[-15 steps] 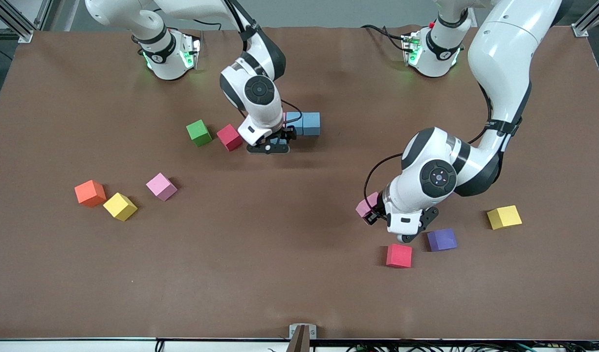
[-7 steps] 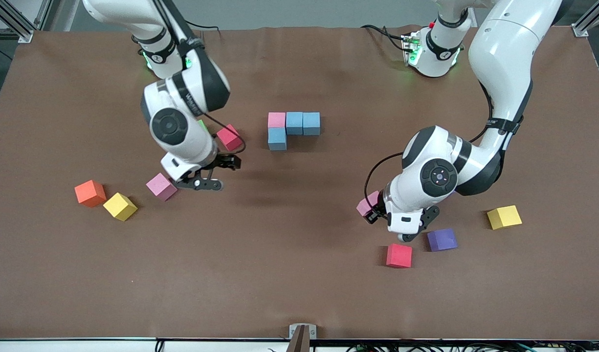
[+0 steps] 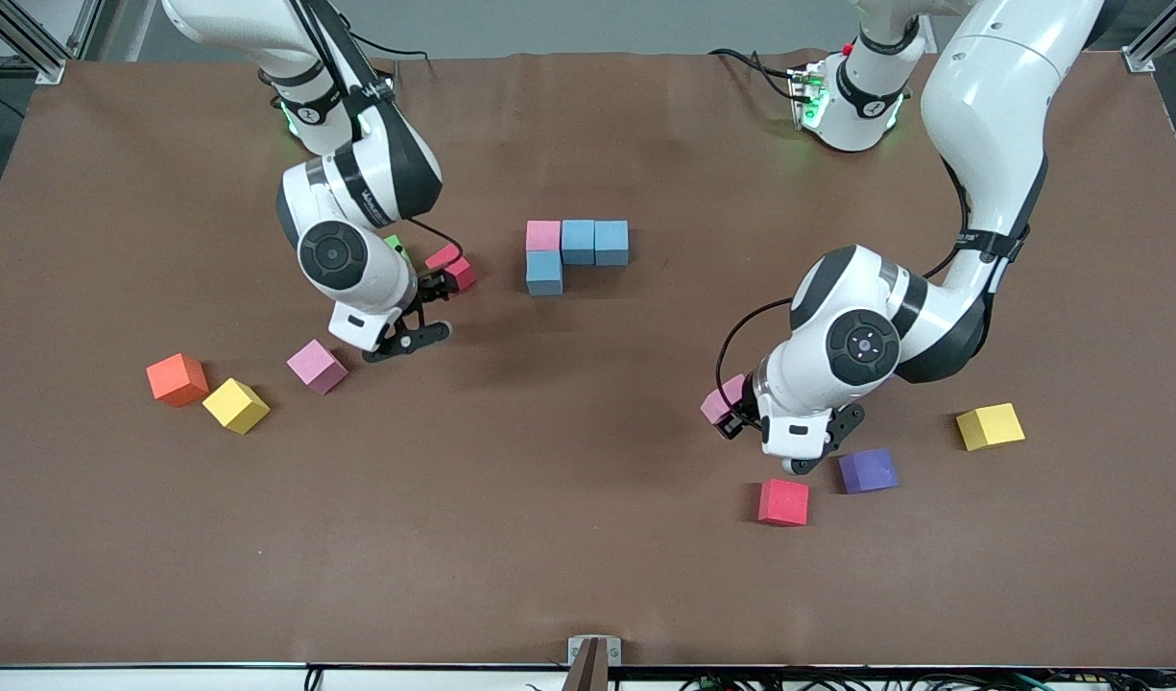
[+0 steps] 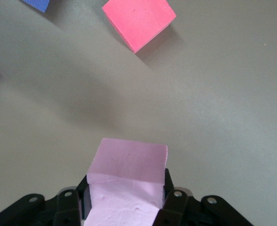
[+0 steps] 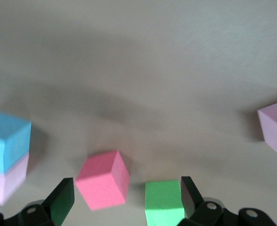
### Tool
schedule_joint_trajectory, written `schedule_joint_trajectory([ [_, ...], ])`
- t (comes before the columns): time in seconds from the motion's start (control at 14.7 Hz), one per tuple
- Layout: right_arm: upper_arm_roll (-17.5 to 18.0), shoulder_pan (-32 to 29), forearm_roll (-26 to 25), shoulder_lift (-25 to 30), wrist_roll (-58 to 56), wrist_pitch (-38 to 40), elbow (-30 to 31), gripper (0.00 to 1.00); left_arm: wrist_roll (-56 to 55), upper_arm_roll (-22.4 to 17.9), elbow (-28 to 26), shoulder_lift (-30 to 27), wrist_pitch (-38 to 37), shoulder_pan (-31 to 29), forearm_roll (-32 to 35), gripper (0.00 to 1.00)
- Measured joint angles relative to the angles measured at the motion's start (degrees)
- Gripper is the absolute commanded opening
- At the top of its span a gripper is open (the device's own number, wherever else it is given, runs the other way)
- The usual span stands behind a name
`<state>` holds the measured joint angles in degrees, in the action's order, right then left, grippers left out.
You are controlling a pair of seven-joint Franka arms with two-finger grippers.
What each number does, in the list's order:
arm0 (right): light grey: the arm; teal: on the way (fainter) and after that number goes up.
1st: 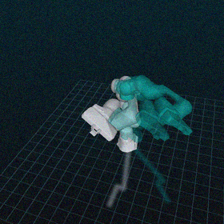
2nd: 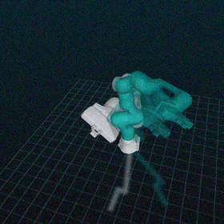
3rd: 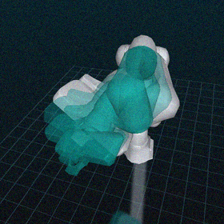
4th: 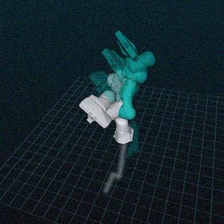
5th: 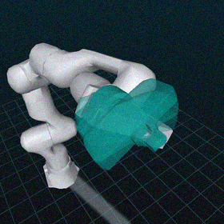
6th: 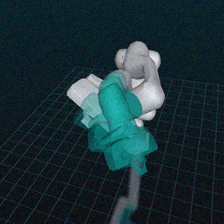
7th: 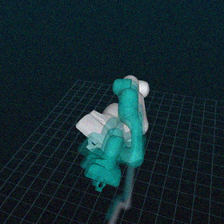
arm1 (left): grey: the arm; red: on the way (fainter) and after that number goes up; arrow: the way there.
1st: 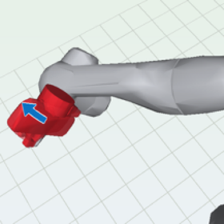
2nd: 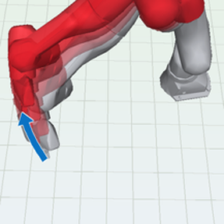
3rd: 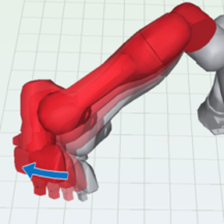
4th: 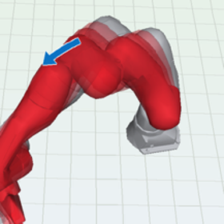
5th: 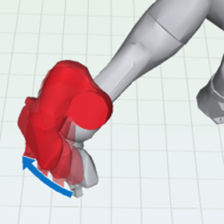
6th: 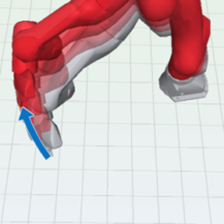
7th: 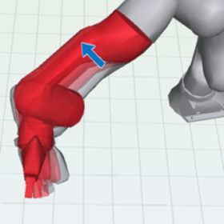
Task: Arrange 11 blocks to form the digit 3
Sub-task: 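Grasp the red cube with the right gripper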
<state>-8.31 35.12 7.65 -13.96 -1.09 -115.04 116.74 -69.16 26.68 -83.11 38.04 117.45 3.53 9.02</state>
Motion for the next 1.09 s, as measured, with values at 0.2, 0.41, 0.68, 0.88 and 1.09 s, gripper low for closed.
schedule_joint_trajectory([
  [0.2,3.52,0.1,-0.01,2.87,-1.54,-1.12,4.22,1.0,0.0,-0.02,0.01,-0.06,-0.02,-0.05,0.0,0.19],
  [0.41,5.42,0.26,-0.08,4.67,-1.76,-4.72,8.12,1.0,0.0,-0.01,0.01,-0.1,-0.03,-0.07,0.0,0.19],
  [0.68,6.88,0.26,-1.62,7.04,-2.21,-10.11,13.92,1.0,0.0,-0.01,0.02,-0.4,-0.03,-0.07,0.0,0.19],
  [0.88,7.06,0.26,-2.33,7.5,-2.33,-13.93,16.51,1.0,0.0,-0.02,0.11,-0.47,-0.03,-0.29,0.0,0.19],
  [1.09,7.11,0.26,-2.35,7.49,-2.63,-19.29,19.73,1.0,0.01,-0.02,0.14,-0.54,-0.43,-0.53,0.0,0.2],
])
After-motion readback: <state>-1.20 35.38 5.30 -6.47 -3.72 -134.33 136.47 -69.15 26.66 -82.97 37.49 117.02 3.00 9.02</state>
